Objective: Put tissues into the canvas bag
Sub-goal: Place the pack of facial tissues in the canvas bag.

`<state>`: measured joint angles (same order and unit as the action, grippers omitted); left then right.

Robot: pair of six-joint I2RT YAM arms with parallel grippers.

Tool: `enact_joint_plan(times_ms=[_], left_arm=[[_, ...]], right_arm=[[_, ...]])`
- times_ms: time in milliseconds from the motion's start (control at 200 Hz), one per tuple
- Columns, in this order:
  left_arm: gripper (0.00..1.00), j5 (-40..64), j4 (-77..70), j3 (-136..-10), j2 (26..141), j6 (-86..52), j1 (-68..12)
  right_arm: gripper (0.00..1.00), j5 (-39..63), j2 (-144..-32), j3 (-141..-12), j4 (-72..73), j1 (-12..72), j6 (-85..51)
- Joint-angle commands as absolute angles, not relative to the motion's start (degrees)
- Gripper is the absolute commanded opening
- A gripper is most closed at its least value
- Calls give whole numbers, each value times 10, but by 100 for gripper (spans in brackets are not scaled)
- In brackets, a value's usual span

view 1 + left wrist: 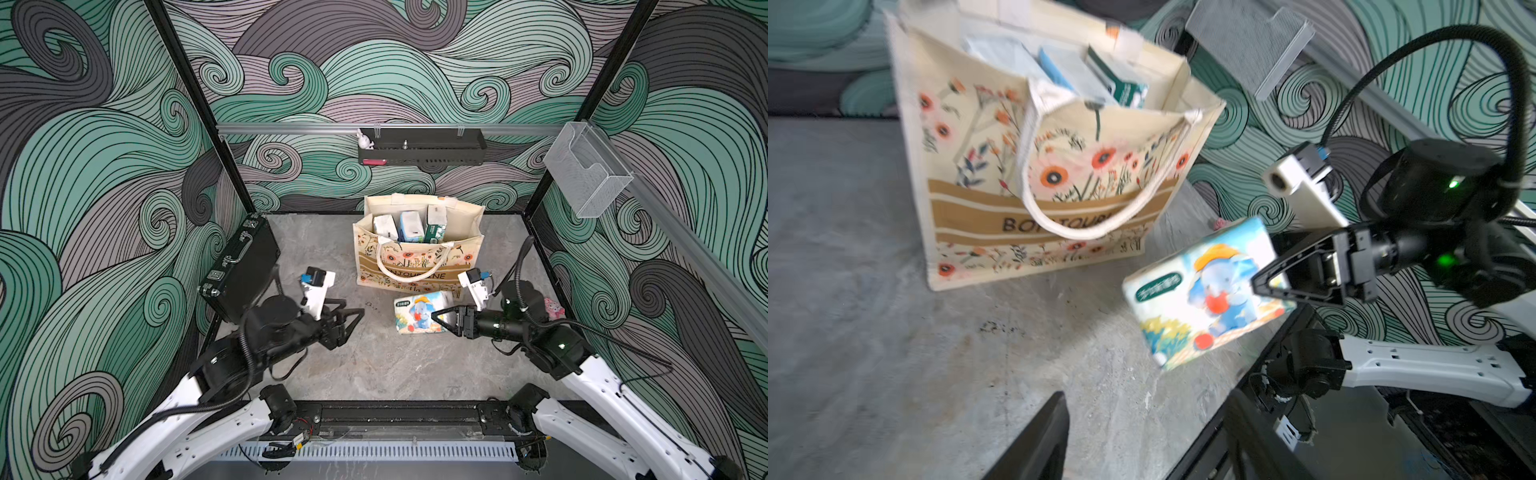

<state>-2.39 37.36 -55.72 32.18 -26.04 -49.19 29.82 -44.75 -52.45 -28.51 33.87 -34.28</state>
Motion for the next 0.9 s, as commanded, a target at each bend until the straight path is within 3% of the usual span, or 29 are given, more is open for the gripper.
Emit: enact_joint_plan(times_ms=[0,165,310,510,896], left_arm=[[64,-105,480,-561,264,-200,-487],[68,-99,484,-521,177,-178,-487],[69,-101,477,-477,132,-172,-487],[67,-120,475,-469,107,-166,-488],[70,-139,501,-481,182,-167,-486]], right_arm=[[52,265,-487,-693,-429,331,-231],[50,155,-593,-931,-516,321,-145],[50,68,-677,-1041,-535,319,-103],[49,-2,-748,-1117,-550,317,-63],[48,-99,-799,-1164,-569,314,-6]])
